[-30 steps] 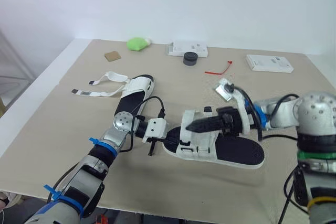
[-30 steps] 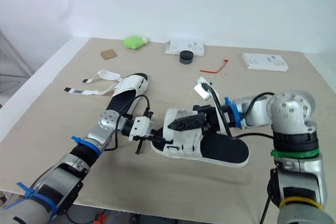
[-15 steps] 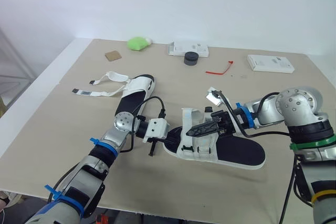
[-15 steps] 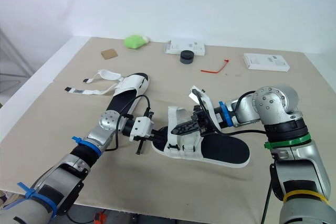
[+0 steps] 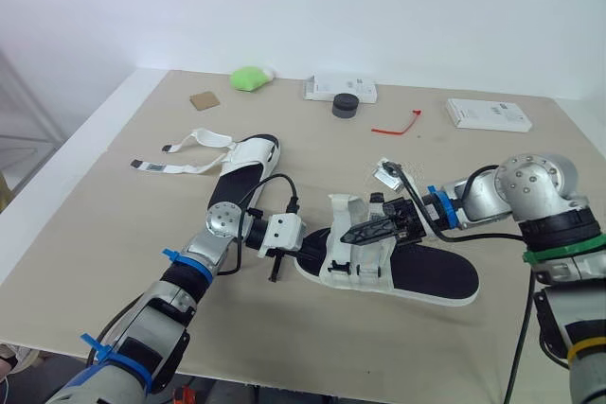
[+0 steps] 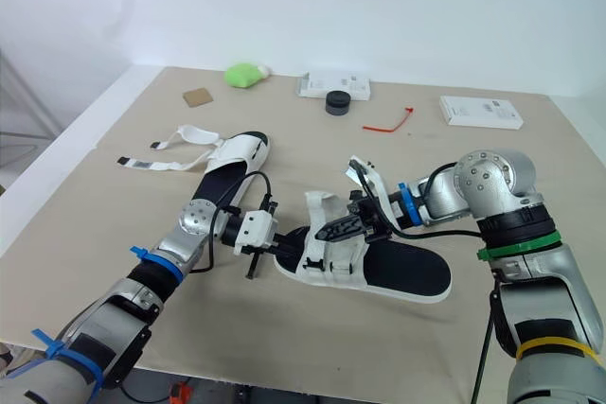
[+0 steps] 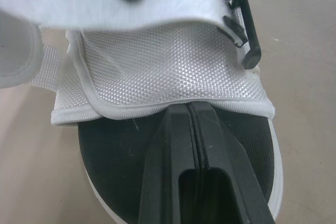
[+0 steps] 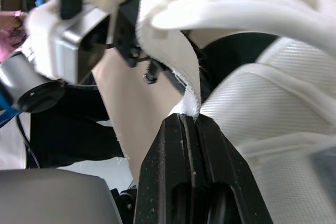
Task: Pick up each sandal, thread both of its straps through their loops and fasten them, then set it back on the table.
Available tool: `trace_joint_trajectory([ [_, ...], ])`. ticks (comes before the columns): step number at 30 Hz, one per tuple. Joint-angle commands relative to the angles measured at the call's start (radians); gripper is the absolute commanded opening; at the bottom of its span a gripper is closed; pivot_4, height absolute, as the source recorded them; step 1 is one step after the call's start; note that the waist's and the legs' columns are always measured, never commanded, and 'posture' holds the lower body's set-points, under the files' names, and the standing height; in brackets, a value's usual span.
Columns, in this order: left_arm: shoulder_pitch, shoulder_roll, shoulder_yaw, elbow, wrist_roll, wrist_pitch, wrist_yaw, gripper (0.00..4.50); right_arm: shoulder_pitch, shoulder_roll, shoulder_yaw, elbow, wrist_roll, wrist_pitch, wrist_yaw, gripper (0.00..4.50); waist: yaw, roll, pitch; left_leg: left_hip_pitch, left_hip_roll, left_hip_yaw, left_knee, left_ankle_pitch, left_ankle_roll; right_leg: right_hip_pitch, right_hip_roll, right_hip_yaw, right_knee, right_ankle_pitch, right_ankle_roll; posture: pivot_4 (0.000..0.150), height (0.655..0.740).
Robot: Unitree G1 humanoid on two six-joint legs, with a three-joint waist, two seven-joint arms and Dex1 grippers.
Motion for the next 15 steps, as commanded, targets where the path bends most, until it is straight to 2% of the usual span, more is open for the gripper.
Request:
trace_joint_trajectory([
  [1,0.087,0.024,-0.095,0.127,0.144,0.067,0.004,0.0,-0.011,-0.004,0.047,0.001,-0.005,0.01,-0.041,0.03,0.0,0.0,0.0,0.0,0.0,0.0,0.0,0.0,0.0,0.0,0.0,0.0,0.0,0.0,0.0,0.15,0.74],
  [10,0.094,0.024,-0.096,0.122,0.145,0.067,0.006,0.0,0.004,-0.004,0.116,-0.084,0.027,0.01,-0.078,0.03,0.0,0.0,-0.001,0.0,0.0,-0.001,0.0,0.0,0.0,0.0,0.0,-0.001,0.0,-0.001,0.001,0.15,0.74],
  [15,0.1,0.024,-0.097,0.116,0.145,0.069,0.006,0.0,-0.015,0.0,0.121,-0.147,-0.02,0.01,-0.077,0.03,0.0,0.0,-0.001,-0.001,-0.001,-0.001,0.0,0.0,0.0,0.0,-0.001,-0.002,0.0,-0.001,0.0,0.15,0.74],
])
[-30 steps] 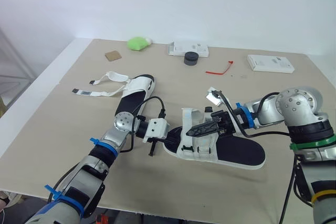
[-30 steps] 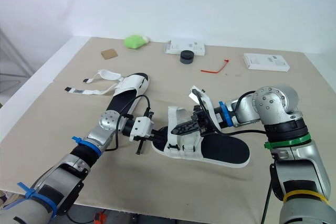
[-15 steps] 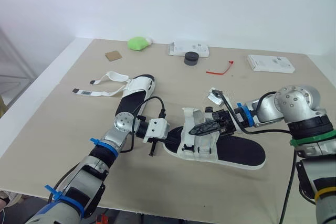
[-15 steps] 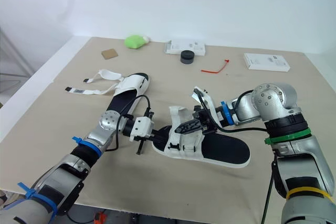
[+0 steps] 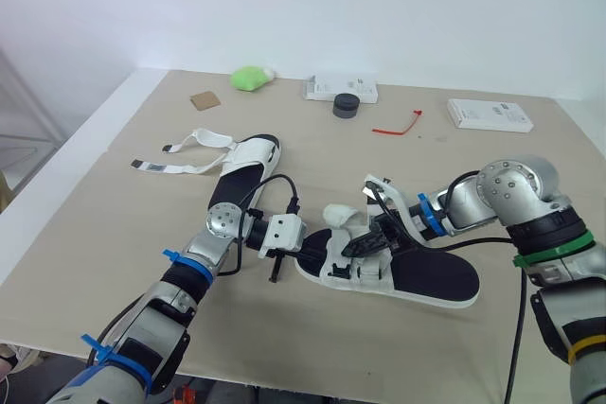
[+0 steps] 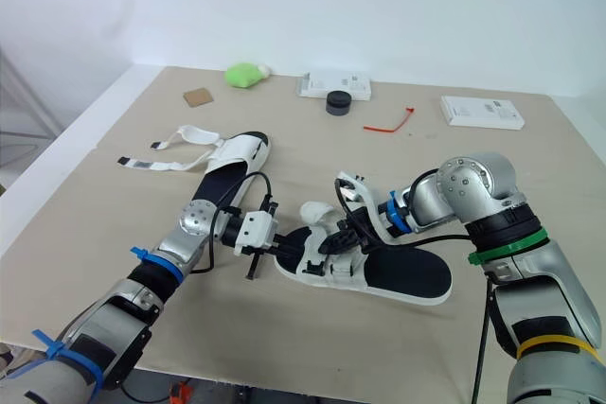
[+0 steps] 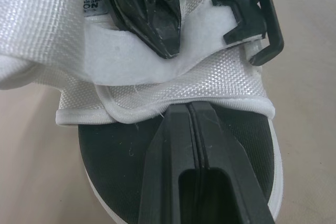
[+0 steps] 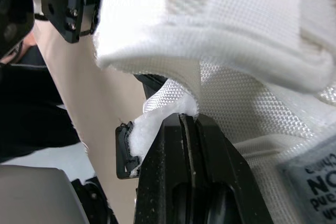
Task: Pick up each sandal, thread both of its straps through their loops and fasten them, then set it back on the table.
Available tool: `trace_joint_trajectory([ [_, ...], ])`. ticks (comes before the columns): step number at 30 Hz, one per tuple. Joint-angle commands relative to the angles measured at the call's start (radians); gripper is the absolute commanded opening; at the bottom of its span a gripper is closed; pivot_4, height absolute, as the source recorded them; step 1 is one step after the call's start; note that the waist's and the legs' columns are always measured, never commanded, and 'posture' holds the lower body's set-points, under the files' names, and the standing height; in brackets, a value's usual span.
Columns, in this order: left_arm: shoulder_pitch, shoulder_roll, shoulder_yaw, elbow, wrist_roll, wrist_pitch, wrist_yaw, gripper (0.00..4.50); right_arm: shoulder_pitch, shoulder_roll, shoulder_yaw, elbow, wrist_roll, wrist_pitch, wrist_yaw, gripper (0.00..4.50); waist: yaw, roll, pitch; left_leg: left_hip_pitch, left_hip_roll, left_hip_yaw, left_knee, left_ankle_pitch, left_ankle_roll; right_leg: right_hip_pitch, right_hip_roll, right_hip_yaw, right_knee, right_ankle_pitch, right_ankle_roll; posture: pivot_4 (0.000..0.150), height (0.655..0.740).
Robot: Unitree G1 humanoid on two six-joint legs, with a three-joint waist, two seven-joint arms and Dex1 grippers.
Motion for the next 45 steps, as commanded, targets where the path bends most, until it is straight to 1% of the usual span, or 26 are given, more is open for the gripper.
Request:
trace_joint_trajectory([
  [1,0.094,0.025,-0.097,0.124,0.145,0.069,0.006,0.0,-0.022,0.011,0.008,-0.053,0.007,0.025,0.012,0.03,0.0,0.0,0.0,0.0,0.0,0.0,0.0,0.0,0.0,0.0,0.0,0.0,0.0,0.0,0.0,0.15,0.74],
  [4,0.096,0.024,-0.098,0.122,0.145,0.069,0.006,0.0,-0.033,0.018,-0.023,-0.109,0.01,0.025,0.037,0.03,0.0,0.0,0.0,0.0,0.0,0.0,0.0,0.0,0.0,0.0,-0.001,0.0,0.0,0.0,0.0,0.15,0.74],
  [7,0.094,0.022,-0.098,0.121,0.144,0.073,0.008,0.0,-0.019,0.033,-0.074,-0.198,-0.055,-0.04,0.046,0.03,0.0,0.0,0.0,-0.001,-0.001,-0.001,0.0,0.0,0.0,0.0,-0.001,-0.001,0.0,0.0,0.0,0.15,0.74],
  [10,0.095,0.023,-0.098,0.119,0.143,0.073,0.009,0.0,0.011,0.036,-0.114,-0.282,-0.084,-0.089,0.069,0.03,0.001,0.0,0.001,-0.001,-0.001,-0.002,0.0,0.0,0.0,-0.001,-0.001,-0.002,0.0,-0.002,0.003,0.15,0.74],
  [11,0.096,0.023,-0.098,0.119,0.143,0.073,0.008,0.0,0.019,0.038,-0.127,-0.3,-0.084,-0.087,0.075,0.03,0.001,-0.001,0.001,-0.002,-0.001,-0.001,0.0,0.0,0.0,-0.001,-0.001,-0.002,0.0,-0.003,0.005,0.15,0.74],
  [16,0.091,0.025,-0.098,0.125,0.144,0.072,0.005,0.0,0.076,0.015,-0.157,-0.401,-0.089,-0.076,0.113,0.03,0.001,-0.001,0.001,-0.002,0.0,-0.001,0.0,0.0,0.0,0.0,-0.006,-0.004,0.0,-0.003,0.005,0.15,0.74],
  [19,0.085,0.024,-0.098,0.132,0.146,0.07,0.004,0.0,0.042,0.032,-0.195,-0.334,-0.1,-0.044,0.118,0.03,0.0,-0.001,0.001,-0.002,-0.001,0.0,0.0,0.0,0.0,0.0,-0.007,-0.004,0.0,0.0,0.001,0.15,0.74],
  [24,0.08,0.021,-0.098,0.137,0.146,0.068,0.004,0.0,-0.024,0.064,-0.247,-0.189,-0.141,-0.001,0.124,0.03,0.0,-0.001,0.001,-0.002,0.0,0.001,0.0,0.0,0.0,-0.001,-0.008,-0.005,0.0,0.0,0.0,0.15,0.74],
  [26,0.08,0.02,-0.098,0.137,0.146,0.069,0.004,0.0,-0.063,0.085,-0.278,-0.099,-0.135,0.021,0.115,0.03,0.0,0.0,0.001,-0.002,0.0,0.001,0.0,0.0,0.0,-0.001,-0.009,-0.005,0.0,0.0,-0.001,0.15,0.74],
  [29,0.085,0.02,-0.098,0.133,0.145,0.07,0.005,0.0,-0.086,0.073,-0.264,-0.026,-0.111,0.025,0.116,0.03,0.001,0.0,0.001,-0.003,-0.001,0.001,0.0,0.001,0.001,-0.001,-0.008,-0.006,0.0,0.001,-0.001,0.15,0.74],
  [31,0.086,0.02,-0.097,0.133,0.145,0.071,0.006,0.0,-0.076,0.056,-0.239,-0.025,-0.094,0.025,0.119,0.03,0.001,0.0,0.001,-0.003,-0.001,0.001,0.0,0.001,0.001,-0.001,-0.008,-0.006,0.0,0.001,-0.001,0.15,0.74],
  [35,0.09,0.023,-0.095,0.133,0.145,0.071,0.01,0.0,-0.045,0.021,-0.203,-0.048,-0.013,0.025,0.112,0.03,0.001,0.0,0.001,-0.004,-0.002,0.002,0.0,0.001,0.002,-0.001,-0.007,-0.006,0.0,0.001,-0.001,0.15,0.74],
  [41,0.095,0.026,-0.095,0.129,0.144,0.073,0.012,0.0,0.017,-0.022,-0.16,-0.094,0.104,0.025,0.054,0.03,0.0,0.0,0.002,-0.004,-0.002,0.002,0.0,0.001,0.002,-0.001,-0.007,-0.006,0.0,0.001,0.0,0.15,0.74],
  [43,0.096,0.025,-0.095,0.129,0.143,0.074,0.011,0.0,0.034,-0.019,-0.158,-0.097,0.123,0.025,0.027,0.03,0.0,-0.001,0.001,-0.004,-0.002,0.002,0.0,0.001,0.002,-0.001,-0.007,-0.006,0.0,0.0,0.001,0.15,0.74],
  [45,0.095,0.024,-0.095,0.131,0.143,0.074,0.011,0.0,0.049,-0.007,-0.163,-0.092,0.11,0.025,0.0,0.03,0.0,-0.001,0.001,-0.004,-0.002,0.001,0.0,0.001,0.002,-0.001,-0.006,-0.007,0.0,0.0,0.001,0.15,0.74],
])
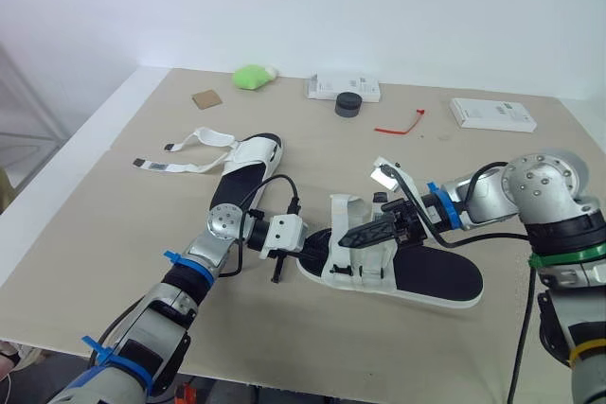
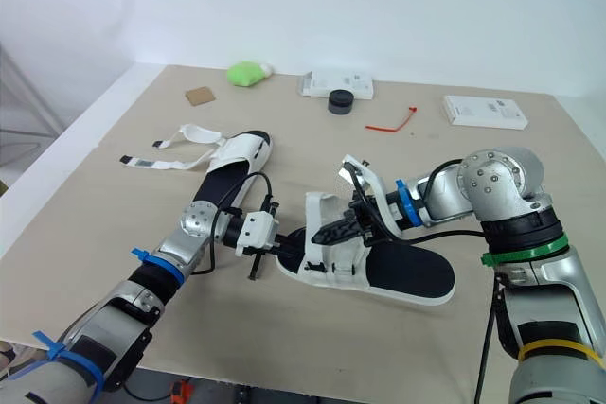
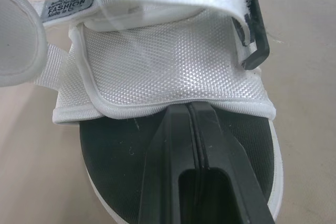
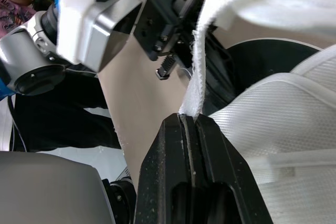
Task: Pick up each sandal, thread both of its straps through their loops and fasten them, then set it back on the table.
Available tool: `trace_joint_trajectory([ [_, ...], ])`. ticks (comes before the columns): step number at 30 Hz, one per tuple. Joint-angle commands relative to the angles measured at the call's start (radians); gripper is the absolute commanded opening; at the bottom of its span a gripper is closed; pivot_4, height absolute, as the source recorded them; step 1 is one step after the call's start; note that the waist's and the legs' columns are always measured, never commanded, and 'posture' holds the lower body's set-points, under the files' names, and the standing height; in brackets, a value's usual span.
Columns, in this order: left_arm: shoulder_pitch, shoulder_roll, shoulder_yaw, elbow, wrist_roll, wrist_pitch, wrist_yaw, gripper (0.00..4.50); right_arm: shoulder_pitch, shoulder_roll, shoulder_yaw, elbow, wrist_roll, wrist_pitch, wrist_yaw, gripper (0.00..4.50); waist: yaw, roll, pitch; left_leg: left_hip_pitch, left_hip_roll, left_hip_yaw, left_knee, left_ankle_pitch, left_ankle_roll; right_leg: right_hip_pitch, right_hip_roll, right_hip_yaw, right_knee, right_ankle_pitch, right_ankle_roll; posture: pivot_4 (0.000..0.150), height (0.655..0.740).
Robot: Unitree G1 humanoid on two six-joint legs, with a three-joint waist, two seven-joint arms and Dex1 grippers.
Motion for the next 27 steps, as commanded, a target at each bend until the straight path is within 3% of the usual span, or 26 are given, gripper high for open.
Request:
trace_joint_trajectory([
  [1,0.088,0.03,-0.095,0.137,0.144,0.073,-0.004,0.0,0.019,0.004,-0.011,-0.013,0.011,0.002,-0.04,0.03,0.0,0.0,0.0,0.0,0.0,0.0,0.0,0.0,0.0,0.0,0.0,0.0,0.0,0.0,0.0,0.15,0.74],
  [18,0.089,0.031,-0.094,0.133,0.142,0.076,-0.004,0.0,0.045,-0.017,0.027,-0.089,-0.158,-0.001,0.019,0.03,0.0,0.0,0.0,0.0,0.0,0.0,0.0,0.0,0.0,0.0,0.0,0.0,0.0,0.0,0.0,0.15,0.74],
  [27,0.091,0.03,-0.096,0.132,0.142,0.075,-0.007,0.0,0.106,-0.011,-0.087,-0.23,-0.174,-0.087,0.138,0.03,0.001,0.0,0.0,-0.001,-0.001,0.0,0.0,0.0,0.0,0.0,0.0,-0.001,-0.001,-0.002,0.003,0.15,0.74],
])
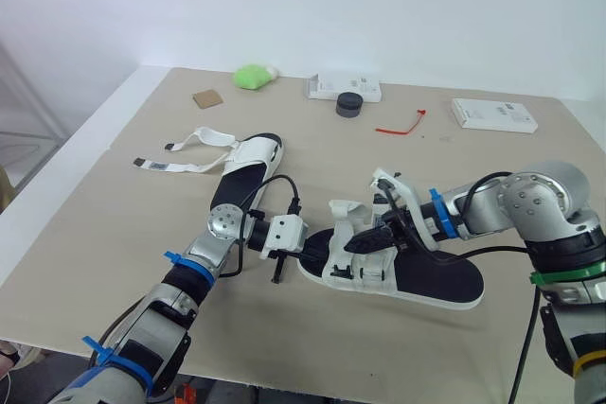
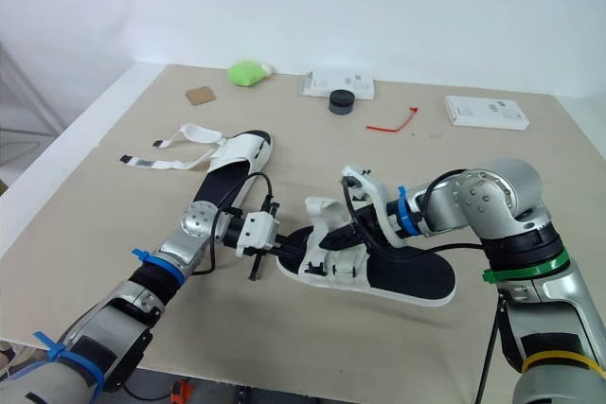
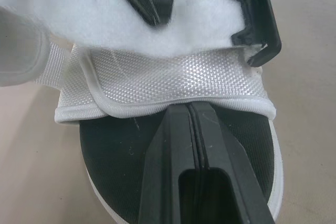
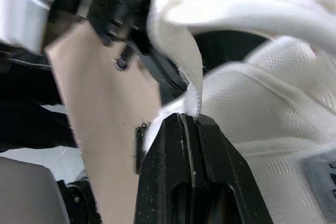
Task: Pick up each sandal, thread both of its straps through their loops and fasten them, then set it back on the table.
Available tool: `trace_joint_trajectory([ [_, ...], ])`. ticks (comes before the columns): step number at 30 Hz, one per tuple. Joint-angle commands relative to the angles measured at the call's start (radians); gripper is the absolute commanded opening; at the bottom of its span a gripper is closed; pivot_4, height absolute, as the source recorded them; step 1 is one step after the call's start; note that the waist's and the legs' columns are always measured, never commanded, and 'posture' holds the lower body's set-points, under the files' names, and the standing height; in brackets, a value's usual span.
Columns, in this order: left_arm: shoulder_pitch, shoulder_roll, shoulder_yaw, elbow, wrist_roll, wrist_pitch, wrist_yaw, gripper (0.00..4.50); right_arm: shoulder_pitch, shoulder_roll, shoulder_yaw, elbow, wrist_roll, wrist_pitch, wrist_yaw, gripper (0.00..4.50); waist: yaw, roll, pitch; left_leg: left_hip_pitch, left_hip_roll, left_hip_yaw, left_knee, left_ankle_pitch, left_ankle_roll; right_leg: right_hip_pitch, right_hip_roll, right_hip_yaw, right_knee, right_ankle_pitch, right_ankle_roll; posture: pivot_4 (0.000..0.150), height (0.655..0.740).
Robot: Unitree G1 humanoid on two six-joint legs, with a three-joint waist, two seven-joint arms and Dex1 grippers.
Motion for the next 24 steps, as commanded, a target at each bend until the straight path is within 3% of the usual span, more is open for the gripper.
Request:
trace_joint_trajectory([
  [1,0.088,0.031,-0.096,0.136,0.144,0.075,-0.006,0.0,0.031,-0.005,-0.056,-0.098,0.014,-0.041,0.06,0.03,0.0,0.0,0.0,0.0,0.0,0.0,0.0,0.0,0.0,0.0,0.0,0.0,0.0,-0.001,0.002,0.15,0.74],
  [8,0.086,0.034,-0.097,0.134,0.143,0.075,-0.009,0.0,0.125,-0.019,-0.064,-0.222,-0.047,-0.162,0.121,0.03,0.0,0.0,0.0,0.0,0.0,-0.001,0.0,0.0,0.0,0.0,0.0,-0.001,0.0,-0.002,0.003,0.15,0.74],
  [12,0.088,0.035,-0.097,0.131,0.143,0.075,-0.01,0.0,0.175,-0.05,0.011,-0.258,-0.172,-0.254,0.139,0.03,0.0,-0.001,0.0,0.0,0.0,0.0,0.0,0.0,0.0,0.0,0.0,-0.001,0.0,-0.002,0.003,0.15,0.74],
  [24,0.09,0.037,-0.096,0.128,0.142,0.077,-0.01,0.0,0.114,-0.051,0.071,-0.112,-0.329,-0.279,0.186,0.03,0.0,-0.001,0.0,0.001,0.0,-0.001,0.0,0.0,0.0,0.001,0.0,-0.001,-0.001,-0.001,0.002,0.15,0.74],
])
